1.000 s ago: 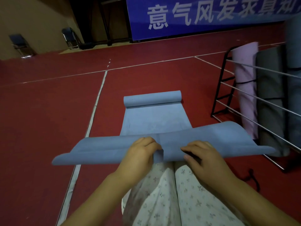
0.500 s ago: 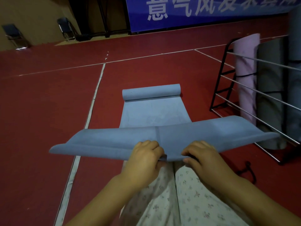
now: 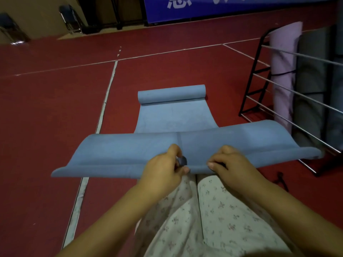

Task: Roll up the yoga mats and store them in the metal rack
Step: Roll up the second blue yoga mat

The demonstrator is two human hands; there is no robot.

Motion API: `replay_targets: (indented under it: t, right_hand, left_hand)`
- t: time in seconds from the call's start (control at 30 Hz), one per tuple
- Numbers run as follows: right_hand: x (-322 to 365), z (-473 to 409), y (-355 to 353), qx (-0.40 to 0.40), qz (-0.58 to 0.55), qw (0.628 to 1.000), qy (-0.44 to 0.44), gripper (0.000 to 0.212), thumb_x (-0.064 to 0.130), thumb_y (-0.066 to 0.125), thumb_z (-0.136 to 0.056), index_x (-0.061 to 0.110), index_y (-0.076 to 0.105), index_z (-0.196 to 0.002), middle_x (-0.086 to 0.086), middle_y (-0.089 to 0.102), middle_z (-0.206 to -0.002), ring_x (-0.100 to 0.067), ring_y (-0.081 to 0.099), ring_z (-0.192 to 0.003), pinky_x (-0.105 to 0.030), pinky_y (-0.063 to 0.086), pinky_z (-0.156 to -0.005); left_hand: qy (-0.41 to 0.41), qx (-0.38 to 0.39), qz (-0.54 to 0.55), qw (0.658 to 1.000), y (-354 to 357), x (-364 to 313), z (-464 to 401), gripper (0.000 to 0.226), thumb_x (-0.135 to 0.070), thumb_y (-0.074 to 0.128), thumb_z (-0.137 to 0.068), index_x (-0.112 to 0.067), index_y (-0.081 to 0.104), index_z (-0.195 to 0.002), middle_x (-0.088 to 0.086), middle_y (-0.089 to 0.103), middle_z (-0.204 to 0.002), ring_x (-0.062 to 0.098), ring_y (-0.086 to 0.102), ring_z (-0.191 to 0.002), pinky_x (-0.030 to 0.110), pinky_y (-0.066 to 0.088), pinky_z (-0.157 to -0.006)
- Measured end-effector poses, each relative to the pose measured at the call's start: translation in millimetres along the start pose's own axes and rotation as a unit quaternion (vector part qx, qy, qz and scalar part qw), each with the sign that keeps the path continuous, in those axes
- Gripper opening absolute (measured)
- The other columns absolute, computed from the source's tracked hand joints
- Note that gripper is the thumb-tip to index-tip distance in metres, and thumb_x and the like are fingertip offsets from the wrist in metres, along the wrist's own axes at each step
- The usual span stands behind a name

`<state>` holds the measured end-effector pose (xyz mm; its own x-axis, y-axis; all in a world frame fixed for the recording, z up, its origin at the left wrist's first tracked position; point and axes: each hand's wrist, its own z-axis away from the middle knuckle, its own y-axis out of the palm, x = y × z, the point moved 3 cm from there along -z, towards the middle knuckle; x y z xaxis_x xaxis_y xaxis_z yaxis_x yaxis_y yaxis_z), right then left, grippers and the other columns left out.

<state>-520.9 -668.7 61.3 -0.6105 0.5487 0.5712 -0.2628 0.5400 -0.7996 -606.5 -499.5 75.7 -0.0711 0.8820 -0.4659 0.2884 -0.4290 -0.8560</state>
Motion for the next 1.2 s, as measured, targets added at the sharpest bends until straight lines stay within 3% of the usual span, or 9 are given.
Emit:
replay_targets:
  t: [0.07, 0.13, 0.2, 0.33, 0.57, 0.7, 0.83, 1.07, 1.2]
  right_hand:
    - [0.5, -2.0, 1.1, -0.002, -0.005, 1.0, 0.011, 0.012, 0.015, 0.063, -0.089, 0.011, 0.072, -0.083, -0.001, 0.052, -0.088, -0.018, 0.051, -0.089, -0.031, 0.041, -0.085]
    - [0.9, -4.8, 1.0, -0.002, -0.008, 1.0, 0.017, 0.009, 0.016, 0.063, -0.089, 0.014, 0.069, -0.082, 0.002, 0.05, -0.087, -0.017, 0.052, -0.088, -0.032, 0.042, -0.083]
    - [2.7, -8.0, -1.7, -0.014, -0.028, 0.999, 0.026, 0.007, 0.017, 0.065, -0.087, 0.018, 0.06, -0.083, 0.005, 0.05, -0.087, -0.013, 0.052, -0.083, -0.026, 0.043, -0.077]
    - [1.9, -14.3, -6.2, -0.019, -0.046, 0.998, 0.039, 0.016, 0.016, 0.069, -0.084, 0.017, 0.053, -0.079, 0.004, 0.049, -0.086, -0.006, 0.049, -0.074, -0.009, 0.036, -0.064]
    - [-0.4, -17.8, -5.3, -0.009, -0.025, 1.0, 0.012, 0.016, 0.017, 0.067, -0.085, 0.016, 0.054, -0.077, 0.003, 0.047, -0.084, -0.007, 0.047, -0.074, -0.009, 0.034, -0.064]
    - [0.7, -11.8, -1.2, -0.068, 0.049, 0.993, -0.088, 0.015, 0.021, 0.061, -0.088, 0.015, 0.058, -0.074, 0.002, 0.047, -0.076, -0.016, 0.046, -0.072, -0.026, 0.036, -0.067]
    - [-7.1, 9.2, -0.3, -0.143, 0.133, 0.959, -0.204, 0.037, 0.041, 0.044, -0.093, 0.017, 0.067, -0.077, 0.002, 0.058, -0.078, -0.015, 0.046, -0.074, -0.031, 0.035, -0.07]
    - [-5.3, 11.7, -6.1, -0.212, 0.243, 0.929, -0.184, 0.027, 0.047, 0.061, -0.071, 0.025, 0.074, -0.081, 0.01, 0.063, -0.076, -0.012, 0.047, -0.085, -0.035, 0.026, -0.084]
    - [-3.6, 4.7, -10.3, -0.198, 0.242, 0.936, -0.165, 0.033, 0.048, 0.049, -0.075, 0.028, 0.074, -0.08, 0.012, 0.062, -0.069, -0.013, 0.059, -0.073, -0.031, 0.025, -0.08]
  left_hand:
    - [0.015, -0.008, -0.038, 0.999, 2.4, -2.0, -1.3, 0.022, -0.034, 0.061, -0.088, -0.018, 0.049, -0.098, -0.003, 0.062, -0.09, 0.018, 0.056, -0.085, 0.027, 0.029, -0.06]
    - [0.041, -0.029, -0.044, 0.998, 3.0, -2.2, -3.1, 0.016, -0.03, 0.062, -0.087, -0.017, 0.055, -0.094, 0.0, 0.056, -0.09, 0.021, 0.054, -0.087, 0.03, 0.037, -0.064]
    - [0.066, -0.049, -0.036, 0.996, 2.4, -0.1, -4.7, 0.014, -0.029, 0.064, -0.081, -0.019, 0.062, -0.09, 0.001, 0.051, -0.088, 0.024, 0.051, -0.082, 0.035, 0.043, -0.065]
    - [0.099, -0.052, -0.049, 0.993, 2.1, 3.4, -6.2, 0.011, -0.032, 0.062, -0.076, -0.026, 0.069, -0.083, 0.0, 0.052, -0.089, 0.022, 0.053, -0.079, 0.033, 0.031, -0.068]
    - [0.2, 0.023, -0.092, 0.975, -5.2, 11.3, -8.8, 0.04, -0.054, 0.055, -0.066, -0.031, 0.067, -0.096, -0.005, 0.054, -0.093, 0.01, 0.042, -0.088, 0.029, 0.028, -0.074]
    - [0.178, 0.026, -0.08, 0.98, -4.2, 9.2, -13.2, 0.034, -0.051, 0.053, -0.068, -0.03, 0.068, -0.091, -0.006, 0.055, -0.091, 0.008, 0.042, -0.086, 0.024, 0.017, -0.068]
    - [0.159, 0.016, -0.048, 0.986, -2.8, 12.5, -13.8, 0.029, -0.048, 0.056, -0.07, -0.03, 0.071, -0.088, -0.009, 0.057, -0.09, 0.004, 0.043, -0.086, 0.017, 0.026, -0.075]
    - [0.109, 0.065, -0.044, 0.991, -9.8, 13.0, -28.5, 0.031, -0.046, 0.076, -0.071, -0.031, 0.073, -0.097, -0.009, 0.048, -0.098, 0.007, 0.043, -0.102, 0.026, 0.022, -0.083]
    - [0.122, 0.086, -0.056, 0.987, -15.0, 14.5, -35.4, 0.035, -0.05, 0.071, -0.076, -0.031, 0.072, -0.105, -0.01, 0.038, -0.098, 0.004, 0.033, -0.101, 0.024, 0.016, -0.084]
